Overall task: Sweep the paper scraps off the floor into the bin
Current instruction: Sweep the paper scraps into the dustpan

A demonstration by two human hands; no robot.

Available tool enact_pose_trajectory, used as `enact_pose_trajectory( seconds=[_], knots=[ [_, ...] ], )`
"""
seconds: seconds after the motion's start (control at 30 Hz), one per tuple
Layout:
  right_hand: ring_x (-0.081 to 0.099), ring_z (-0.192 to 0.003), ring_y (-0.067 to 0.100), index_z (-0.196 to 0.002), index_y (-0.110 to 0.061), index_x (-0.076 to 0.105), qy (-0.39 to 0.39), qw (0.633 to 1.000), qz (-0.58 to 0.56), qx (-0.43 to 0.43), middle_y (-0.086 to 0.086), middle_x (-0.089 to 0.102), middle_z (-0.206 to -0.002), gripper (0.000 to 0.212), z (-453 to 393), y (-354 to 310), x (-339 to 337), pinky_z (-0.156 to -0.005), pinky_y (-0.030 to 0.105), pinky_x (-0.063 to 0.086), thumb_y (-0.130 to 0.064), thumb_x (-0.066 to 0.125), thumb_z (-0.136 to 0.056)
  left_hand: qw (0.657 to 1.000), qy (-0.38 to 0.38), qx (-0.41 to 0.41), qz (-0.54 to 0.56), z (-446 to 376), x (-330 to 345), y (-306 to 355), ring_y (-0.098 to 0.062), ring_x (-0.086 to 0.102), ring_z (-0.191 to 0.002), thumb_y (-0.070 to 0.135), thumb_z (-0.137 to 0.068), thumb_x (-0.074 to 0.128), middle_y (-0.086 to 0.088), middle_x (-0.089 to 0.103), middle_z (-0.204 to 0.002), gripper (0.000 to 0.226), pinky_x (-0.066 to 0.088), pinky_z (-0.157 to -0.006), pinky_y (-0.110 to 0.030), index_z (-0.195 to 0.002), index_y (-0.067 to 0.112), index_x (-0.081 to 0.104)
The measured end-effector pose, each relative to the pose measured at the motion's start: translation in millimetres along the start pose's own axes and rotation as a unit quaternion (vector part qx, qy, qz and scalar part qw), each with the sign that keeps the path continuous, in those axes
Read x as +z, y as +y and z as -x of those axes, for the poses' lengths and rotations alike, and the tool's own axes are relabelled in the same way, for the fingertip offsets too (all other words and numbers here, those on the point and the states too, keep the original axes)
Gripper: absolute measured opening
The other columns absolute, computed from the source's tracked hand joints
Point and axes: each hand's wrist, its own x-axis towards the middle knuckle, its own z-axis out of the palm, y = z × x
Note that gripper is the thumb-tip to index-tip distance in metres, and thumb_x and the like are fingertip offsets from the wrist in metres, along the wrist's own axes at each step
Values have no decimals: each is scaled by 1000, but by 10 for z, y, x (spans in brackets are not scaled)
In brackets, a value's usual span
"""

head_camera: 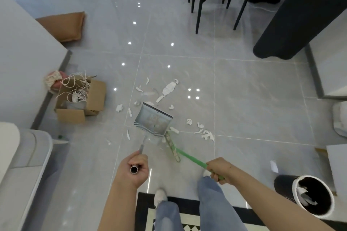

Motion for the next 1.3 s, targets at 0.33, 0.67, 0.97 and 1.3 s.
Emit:
enact_pose_trajectory(
  seconds=[0.33,0.67,0.97,1.3],
  knots=[
    [32,-20,6,-80,-3,48,-22,980,-178,82,7,42,-49,15,-220,23,521,-27,7,24,4,44,-92,999,17,12,29,331,-410,537,-10,35,-20,19,-99,36,-1,34,-35,28,31,-24,-14,-72,15,42],
    [33,-20,6,-97,-2,46,61,972,-218,60,4,41,-47,3,-52,96,-528,-25,8,25,-2,44,-94,999,34,19,35,235,-478,449,-9,33,-19,17,-99,36,-1,34,-33,29,30,-24,-13,-70,17,37],
    [31,-23,4,-89,-7,44,-11,983,-179,46,0,36,-45,7,-60,-213,-514,-27,7,18,-7,46,-96,999,33,24,34,17,-523,212,-8,34,-18,11,-96,35,-2,33,-31,24,30,-25,-10,-72,14,38],
    [29,-19,5,-84,-5,45,11,962,-263,69,1,37,-33,13,-376,-309,-259,-27,6,19,-6,42,-96,995,64,39,63,-79,-600,157,-8,34,-19,20,-101,33,-1,33,-32,42,31,-25,-11,-61,10,40]
  ],
)
